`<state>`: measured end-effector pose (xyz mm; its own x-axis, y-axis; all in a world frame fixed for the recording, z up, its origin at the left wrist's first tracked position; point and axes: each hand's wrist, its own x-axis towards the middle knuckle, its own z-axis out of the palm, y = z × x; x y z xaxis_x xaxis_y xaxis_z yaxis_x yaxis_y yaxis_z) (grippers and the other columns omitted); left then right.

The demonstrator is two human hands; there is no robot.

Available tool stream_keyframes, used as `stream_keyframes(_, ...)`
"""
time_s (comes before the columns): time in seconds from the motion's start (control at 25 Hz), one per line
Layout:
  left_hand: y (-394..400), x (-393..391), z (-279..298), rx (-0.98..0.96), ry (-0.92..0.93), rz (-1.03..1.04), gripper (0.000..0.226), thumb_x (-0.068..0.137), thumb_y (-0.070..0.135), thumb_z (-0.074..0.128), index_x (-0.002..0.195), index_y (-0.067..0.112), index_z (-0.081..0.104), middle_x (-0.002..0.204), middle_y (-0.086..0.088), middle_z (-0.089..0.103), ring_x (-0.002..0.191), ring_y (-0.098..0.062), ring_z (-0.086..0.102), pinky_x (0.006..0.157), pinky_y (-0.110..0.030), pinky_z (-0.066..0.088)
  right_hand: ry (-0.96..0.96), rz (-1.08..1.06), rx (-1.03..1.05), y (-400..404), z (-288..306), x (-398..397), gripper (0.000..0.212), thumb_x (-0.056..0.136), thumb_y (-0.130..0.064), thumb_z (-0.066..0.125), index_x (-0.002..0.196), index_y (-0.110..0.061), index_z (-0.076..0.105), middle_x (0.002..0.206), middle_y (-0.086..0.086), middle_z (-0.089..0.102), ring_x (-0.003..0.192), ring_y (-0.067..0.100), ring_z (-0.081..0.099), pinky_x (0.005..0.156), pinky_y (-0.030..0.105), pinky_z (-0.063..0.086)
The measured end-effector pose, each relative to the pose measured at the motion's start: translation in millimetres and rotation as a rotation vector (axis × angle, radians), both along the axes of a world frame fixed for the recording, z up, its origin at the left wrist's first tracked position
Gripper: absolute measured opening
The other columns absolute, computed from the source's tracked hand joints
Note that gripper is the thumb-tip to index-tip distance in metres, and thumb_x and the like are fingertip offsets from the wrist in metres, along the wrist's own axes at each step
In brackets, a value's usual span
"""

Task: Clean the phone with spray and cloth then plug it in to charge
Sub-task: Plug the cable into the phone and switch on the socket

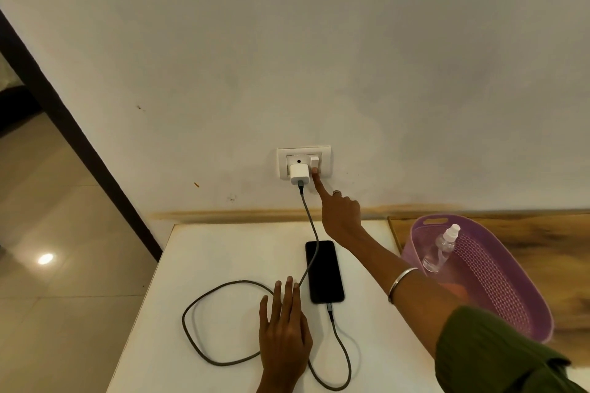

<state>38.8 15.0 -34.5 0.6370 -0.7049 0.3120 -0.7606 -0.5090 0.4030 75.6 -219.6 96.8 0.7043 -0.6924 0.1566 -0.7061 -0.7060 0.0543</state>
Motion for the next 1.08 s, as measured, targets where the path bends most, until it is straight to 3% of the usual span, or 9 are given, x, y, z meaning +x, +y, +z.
stream_keyframes(0.12, 3.2, -0.4, -4.9, 0.03, -0.024, 0.016, 0.051, 0.098, 0.022, 0.026, 0.133, 0.007, 0.06, 0.14, -0.008, 0.059, 0.131, -0.027, 0.055, 0.117, -0.041, 0.019, -0.007, 0.037, 0.037, 2.1, 0.6, -6.7, 0.099, 0.087, -0.008, 0.057, 0.152, -0.038, -0.012, 0.075, 0.006, 0.047, 0.048, 0.014, 0.039, 0.051, 0.028, 0.038)
stream_keyframes(0.24, 4.3, -1.1, -4.1, 0.023, -0.021, 0.035, 0.057, 0.101, 0.024, 0.018, 0.127, 0.006, 0.065, 0.129, -0.008, 0.067, 0.119, -0.025, 0.065, 0.107, -0.047, 0.042, -0.038, 0.078, 0.096, 3.4, 5.1, -17.0, 0.097, 0.088, -0.007, 0.055, 0.152, -0.04, -0.009, 0.081, 0.008, 0.054, 0.056, 0.018, 0.052, 0.053, 0.03, 0.044)
stream_keyframes(0.32, 0.9, -0.6, 0.6, 0.001, -0.023, 0.063, 0.048, 0.097, 0.022, 0.031, 0.123, 0.006, 0.067, 0.121, -0.008, 0.072, 0.11, -0.023, 0.07, 0.097, -0.051, 0.051, -0.046, 0.087, 0.102, 2.4, 10.9, -24.1, 0.096, 0.087, -0.007, 0.054, 0.152, -0.04, -0.008, 0.084, 0.009, 0.058, 0.061, 0.02, 0.058, 0.056, 0.032, 0.048)
stream_keyframes(0.48, -6.4, 2.5, 12.5, -0.073, 0.094, 0.162, 0.039, 0.082, 0.009, 0.069, 0.121, 0.006, 0.068, 0.108, -0.007, 0.076, 0.1, -0.021, 0.073, 0.095, -0.051, 0.053, -0.022, 0.083, 0.108, 5.3, 18.8, -39.6, 0.094, 0.085, -0.005, 0.052, 0.153, -0.039, -0.003, 0.089, 0.009, 0.058, 0.06, 0.02, 0.053, 0.057, 0.032, 0.046)
stream_keyframes(0.6, -10.4, 4.3, 23.8, -0.067, 0.128, 0.127, 0.037, 0.085, 0.012, 0.068, 0.122, 0.007, 0.068, 0.106, -0.004, 0.076, 0.099, -0.019, 0.071, 0.093, -0.047, 0.053, -0.002, 0.077, 0.174, 13.2, 14.8, -55.1, 0.096, 0.084, -0.007, 0.055, 0.153, -0.038, -0.002, 0.092, 0.009, 0.057, 0.063, 0.02, 0.055, 0.056, 0.032, 0.047)
stream_keyframes(0.68, -17.5, 6.2, 34.8, -0.076, 0.097, 0.102, 0.034, 0.086, 0.014, 0.066, 0.12, 0.008, 0.069, 0.102, -0.003, 0.076, 0.095, -0.018, 0.072, 0.089, -0.041, 0.054, 0.012, 0.054, 0.23, 18.3, 10.0, -67.0, 0.094, 0.085, -0.011, 0.057, 0.154, -0.035, -0.003, 0.098, 0.009, 0.058, 0.072, 0.022, 0.061, 0.061, 0.033, 0.051)
stream_keyframes(0.8, -23.9, 14.6, 57.8, -0.091, 0.114, 0.123, 0.028, 0.087, 0.017, 0.066, 0.114, 0.008, 0.071, 0.097, -0.005, 0.078, 0.087, -0.021, 0.073, 0.085, -0.037, 0.054, -0.03, 0.014, 0.28, 29.6, 4.7, -79.5, 0.086, 0.09, -0.017, 0.054, 0.155, -0.028, -0.002, 0.112, 0.011, 0.058, 0.083, 0.026, 0.063, 0.065, 0.033, 0.047)
stream_keyframes(0.96, -7.3, 16.2, 61.1, -0.035, 0.114, 0.127, 0.027, 0.093, 0.024, 0.058, 0.112, 0.01, 0.071, 0.095, -0.006, 0.077, 0.086, -0.025, 0.072, 0.085, -0.038, 0.052, -0.067, -0.085, 0.544, 62.0, -17.3, -97.9, 0.072, 0.096, -0.022, 0.05, 0.155, -0.016, 0.01, 0.14, 0.015, 0.047, 0.12, 0.035, 0.055, 0.095, 0.041, 0.047)
stream_keyframes(1.08, -3.7, 7.5, 68.2, -0.044, 0.137, 0.147, 0.034, 0.095, 0.03, 0.053, 0.119, 0.011, 0.067, 0.105, -0.006, 0.075, 0.096, -0.026, 0.071, 0.092, -0.039, 0.049, -0.181, -0.231, 0.71, 76.0, -33.4, -117.5, 0.063, 0.099, -0.03, 0.049, 0.149, -0.003, 0.021, 0.148, 0.019, 0.039, 0.134, 0.034, 0.044, 0.107, 0.038, 0.041)
